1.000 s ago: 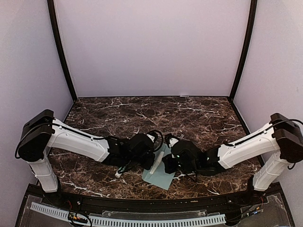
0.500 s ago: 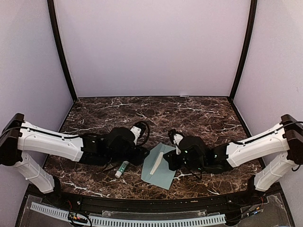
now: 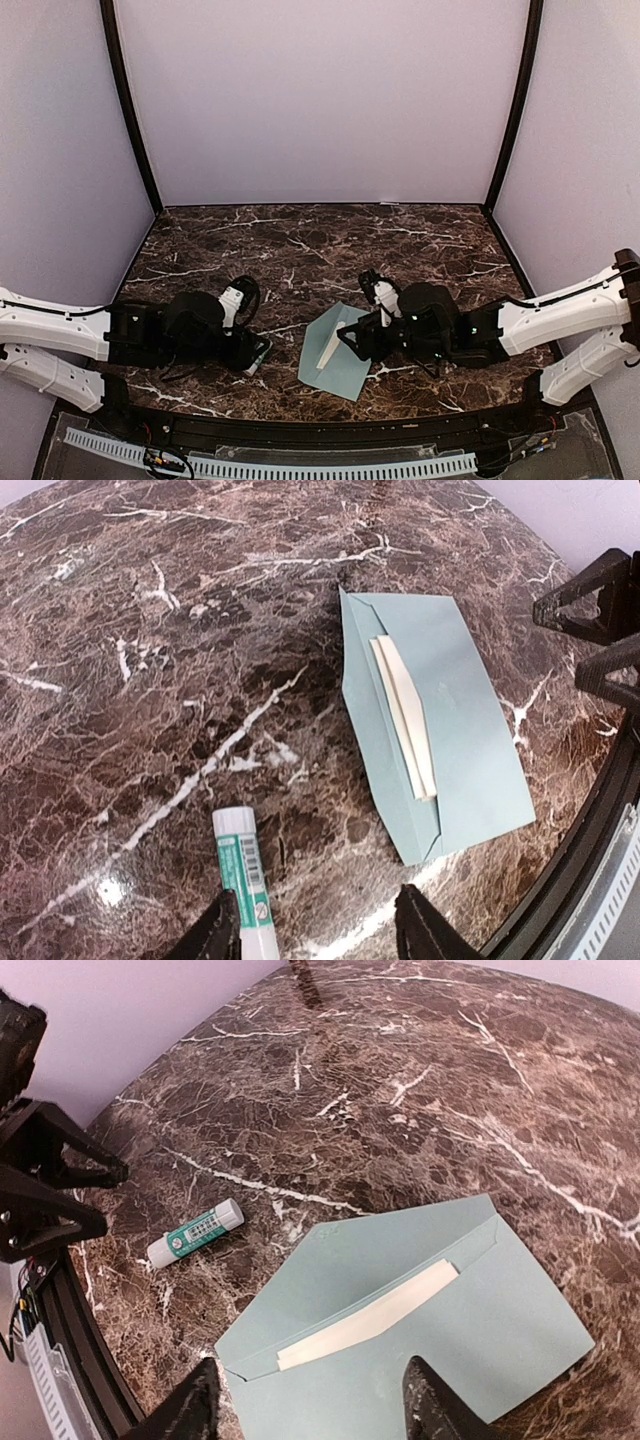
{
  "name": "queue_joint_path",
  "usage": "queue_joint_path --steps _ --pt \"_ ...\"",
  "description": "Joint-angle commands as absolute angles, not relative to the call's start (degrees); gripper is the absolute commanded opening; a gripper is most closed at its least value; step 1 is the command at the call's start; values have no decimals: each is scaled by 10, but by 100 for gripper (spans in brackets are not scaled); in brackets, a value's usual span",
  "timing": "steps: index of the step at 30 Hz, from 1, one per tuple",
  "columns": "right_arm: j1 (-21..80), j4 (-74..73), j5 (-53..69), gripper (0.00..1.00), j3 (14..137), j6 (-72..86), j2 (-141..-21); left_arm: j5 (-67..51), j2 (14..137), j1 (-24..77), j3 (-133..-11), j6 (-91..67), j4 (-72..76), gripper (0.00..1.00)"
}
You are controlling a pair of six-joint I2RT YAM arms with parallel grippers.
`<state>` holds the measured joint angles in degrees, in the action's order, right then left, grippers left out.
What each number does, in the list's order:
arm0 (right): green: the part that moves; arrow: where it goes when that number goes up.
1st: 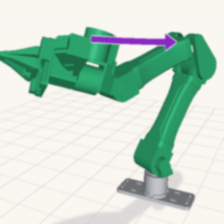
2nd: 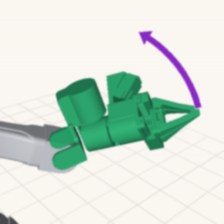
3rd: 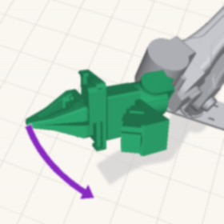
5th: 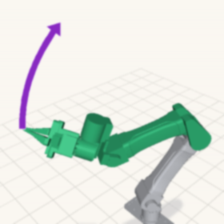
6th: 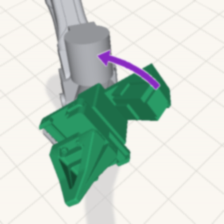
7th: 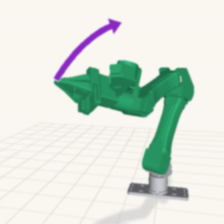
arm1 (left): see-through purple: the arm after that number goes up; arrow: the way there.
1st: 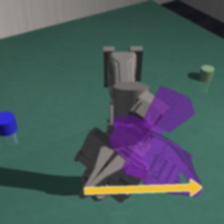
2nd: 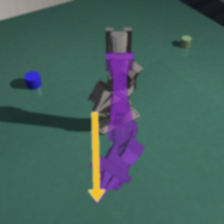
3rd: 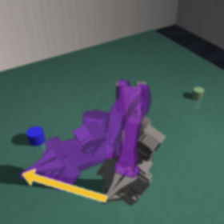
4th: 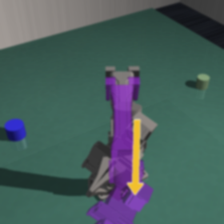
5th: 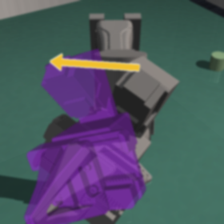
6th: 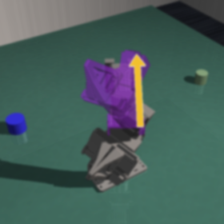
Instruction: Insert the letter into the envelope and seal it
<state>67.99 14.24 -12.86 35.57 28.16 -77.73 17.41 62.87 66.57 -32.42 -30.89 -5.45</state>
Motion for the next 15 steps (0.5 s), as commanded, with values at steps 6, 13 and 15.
queue_joint_path --steps 6,13,15 --pt "685 164 -138 76 319 226 -741 216 611 730 -283 -394 -149 54" --pt "685 172 -133 81 291 216 -714 217 627 750 -260 -425 -155 63" --pt "685 174 -131 83 286 219 -707 217 635 750 -258 -424 -151 64"
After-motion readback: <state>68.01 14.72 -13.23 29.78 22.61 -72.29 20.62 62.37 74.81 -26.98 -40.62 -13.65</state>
